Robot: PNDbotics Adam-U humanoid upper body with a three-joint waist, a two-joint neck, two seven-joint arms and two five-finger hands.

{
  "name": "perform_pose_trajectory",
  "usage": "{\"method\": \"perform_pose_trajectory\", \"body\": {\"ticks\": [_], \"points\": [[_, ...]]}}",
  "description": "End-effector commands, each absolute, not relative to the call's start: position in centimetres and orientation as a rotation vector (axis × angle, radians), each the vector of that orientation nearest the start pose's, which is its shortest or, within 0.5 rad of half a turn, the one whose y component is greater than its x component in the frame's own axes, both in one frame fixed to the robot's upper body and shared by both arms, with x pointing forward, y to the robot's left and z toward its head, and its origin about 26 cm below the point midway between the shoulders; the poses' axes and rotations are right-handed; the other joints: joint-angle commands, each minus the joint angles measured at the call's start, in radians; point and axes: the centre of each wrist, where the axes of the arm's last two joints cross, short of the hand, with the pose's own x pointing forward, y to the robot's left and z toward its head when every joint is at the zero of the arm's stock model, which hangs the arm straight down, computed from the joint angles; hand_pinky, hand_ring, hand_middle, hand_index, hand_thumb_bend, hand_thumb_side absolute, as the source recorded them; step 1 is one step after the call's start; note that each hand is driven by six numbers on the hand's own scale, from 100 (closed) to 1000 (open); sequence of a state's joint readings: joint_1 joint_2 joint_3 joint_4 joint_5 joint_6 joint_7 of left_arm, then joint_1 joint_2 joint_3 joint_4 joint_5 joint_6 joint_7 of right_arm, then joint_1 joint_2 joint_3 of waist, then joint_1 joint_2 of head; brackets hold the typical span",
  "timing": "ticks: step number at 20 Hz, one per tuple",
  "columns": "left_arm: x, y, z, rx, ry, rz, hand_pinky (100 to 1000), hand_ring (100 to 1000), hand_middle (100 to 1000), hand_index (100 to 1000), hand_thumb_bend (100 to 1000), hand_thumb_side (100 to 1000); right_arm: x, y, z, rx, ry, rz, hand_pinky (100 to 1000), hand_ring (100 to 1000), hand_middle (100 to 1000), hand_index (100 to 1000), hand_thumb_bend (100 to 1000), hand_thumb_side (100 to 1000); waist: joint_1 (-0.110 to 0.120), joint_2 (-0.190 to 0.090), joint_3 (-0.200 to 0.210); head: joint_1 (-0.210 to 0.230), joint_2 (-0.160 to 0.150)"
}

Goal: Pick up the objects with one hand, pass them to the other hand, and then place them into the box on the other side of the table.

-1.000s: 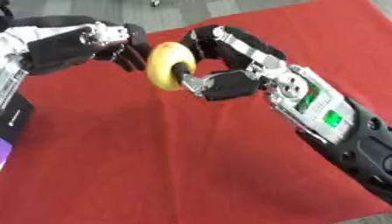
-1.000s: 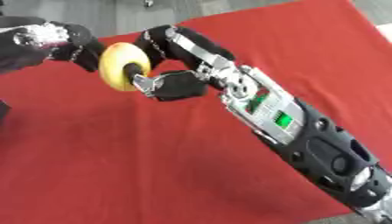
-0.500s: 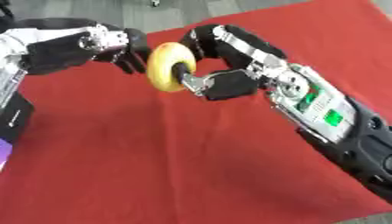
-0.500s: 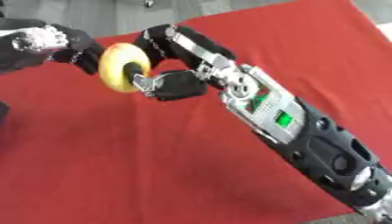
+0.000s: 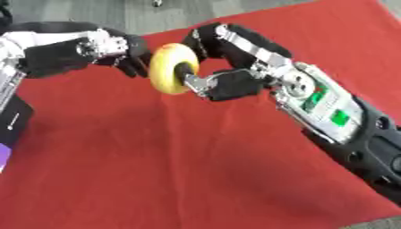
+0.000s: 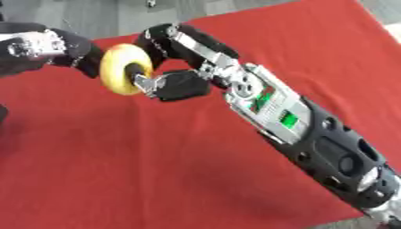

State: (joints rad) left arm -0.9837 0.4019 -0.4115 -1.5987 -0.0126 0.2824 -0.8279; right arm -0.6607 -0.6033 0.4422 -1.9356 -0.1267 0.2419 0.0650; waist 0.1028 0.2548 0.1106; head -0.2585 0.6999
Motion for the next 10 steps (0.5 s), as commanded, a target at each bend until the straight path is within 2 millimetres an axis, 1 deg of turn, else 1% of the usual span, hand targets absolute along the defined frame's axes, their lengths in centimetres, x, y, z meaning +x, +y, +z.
{"method": "perform_pose_trajectory", "body": {"ticks": [1, 2, 4, 5, 7, 9, 10], "points": [[37.30, 12.70, 31.29, -0.219, -1.627, -1.720, 879, 824, 781, 838, 133, 1000, 31.32, -18.09, 26.20, -0.024, -2.058, 1.043, 666, 599, 427, 588, 100, 231, 0.004, 0.000, 0.002, -0.002, -0.014], [37.37, 12.71, 31.26, -0.213, -1.626, -1.724, 885, 829, 782, 837, 141, 1000, 31.35, -18.11, 26.16, -0.023, -2.055, 1.042, 666, 599, 427, 588, 100, 233, 0.004, 0.000, 0.002, -0.003, -0.014], [37.63, 12.73, 31.17, -0.192, -1.621, -1.728, 889, 833, 782, 829, 267, 1000, 31.41, -18.16, 26.07, -0.020, -2.049, 1.041, 665, 599, 427, 588, 100, 237, 0.005, 0.000, 0.003, -0.003, -0.012], [37.80, 12.72, 31.12, -0.176, -1.617, -1.728, 889, 836, 784, 827, 244, 997, 31.46, -18.20, 26.03, -0.019, -2.046, 1.039, 665, 599, 426, 588, 100, 241, 0.005, -0.001, 0.004, -0.004, -0.011], [38.07, 12.51, 31.19, -0.103, -1.621, -1.733, 890, 840, 787, 833, 288, 979, 31.67, -18.24, 26.01, -0.019, -2.040, 1.030, 664, 599, 426, 588, 100, 247, 0.008, -0.002, 0.006, -0.006, -0.012], [38.16, 12.09, 31.17, -0.047, -1.633, -1.752, 890, 841, 786, 835, 295, 979, 31.85, -18.26, 26.00, -0.019, -2.039, 1.023, 665, 599, 426, 588, 100, 243, 0.011, -0.002, 0.009, -0.009, -0.014], [38.16, 11.93, 31.19, -0.026, -1.641, -1.761, 891, 843, 788, 836, 312, 969, 31.87, -18.25, 25.99, -0.018, -2.041, 1.022, 664, 599, 426, 588, 100, 244, 0.012, -0.002, 0.010, -0.011, -0.014]]}}
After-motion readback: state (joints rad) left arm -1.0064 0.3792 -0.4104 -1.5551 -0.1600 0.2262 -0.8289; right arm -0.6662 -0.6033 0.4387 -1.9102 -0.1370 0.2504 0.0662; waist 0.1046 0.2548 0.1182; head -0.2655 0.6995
